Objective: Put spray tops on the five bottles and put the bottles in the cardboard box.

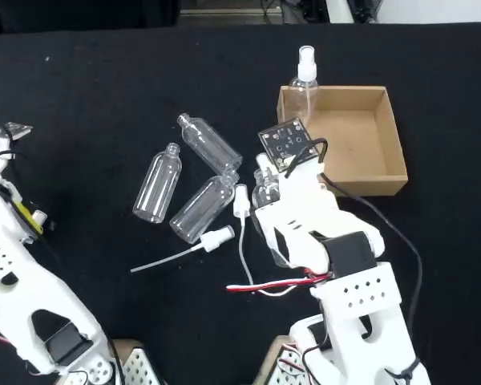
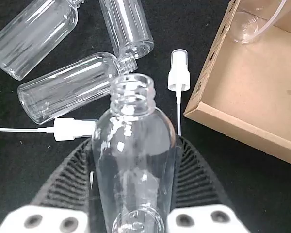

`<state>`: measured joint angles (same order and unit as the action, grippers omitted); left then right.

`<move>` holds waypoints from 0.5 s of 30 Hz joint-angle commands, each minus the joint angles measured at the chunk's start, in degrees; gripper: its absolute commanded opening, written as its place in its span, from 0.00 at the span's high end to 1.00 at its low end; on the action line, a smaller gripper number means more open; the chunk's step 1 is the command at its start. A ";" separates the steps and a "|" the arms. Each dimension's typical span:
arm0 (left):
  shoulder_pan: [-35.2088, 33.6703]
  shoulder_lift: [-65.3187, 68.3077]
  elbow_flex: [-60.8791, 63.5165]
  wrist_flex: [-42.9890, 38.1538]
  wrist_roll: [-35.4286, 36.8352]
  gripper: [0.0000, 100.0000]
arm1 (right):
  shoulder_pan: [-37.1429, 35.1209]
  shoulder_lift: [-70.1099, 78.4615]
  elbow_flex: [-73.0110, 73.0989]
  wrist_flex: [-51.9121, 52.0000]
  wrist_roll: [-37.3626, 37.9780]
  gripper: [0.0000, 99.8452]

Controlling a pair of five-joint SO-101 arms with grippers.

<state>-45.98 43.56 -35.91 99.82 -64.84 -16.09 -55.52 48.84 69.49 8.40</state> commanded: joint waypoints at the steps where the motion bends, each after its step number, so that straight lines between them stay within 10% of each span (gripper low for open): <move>1: 1.54 -0.44 -2.95 0.97 1.23 0.77 | -0.44 -1.10 -0.31 -1.32 0.00 0.99; 15: 2.33 3.60 -1.45 0.97 1.32 0.79 | -0.44 -1.10 0.13 -1.32 0.00 0.99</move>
<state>-44.13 48.22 -36.53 99.82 -64.13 -16.09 -55.52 48.84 69.49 8.40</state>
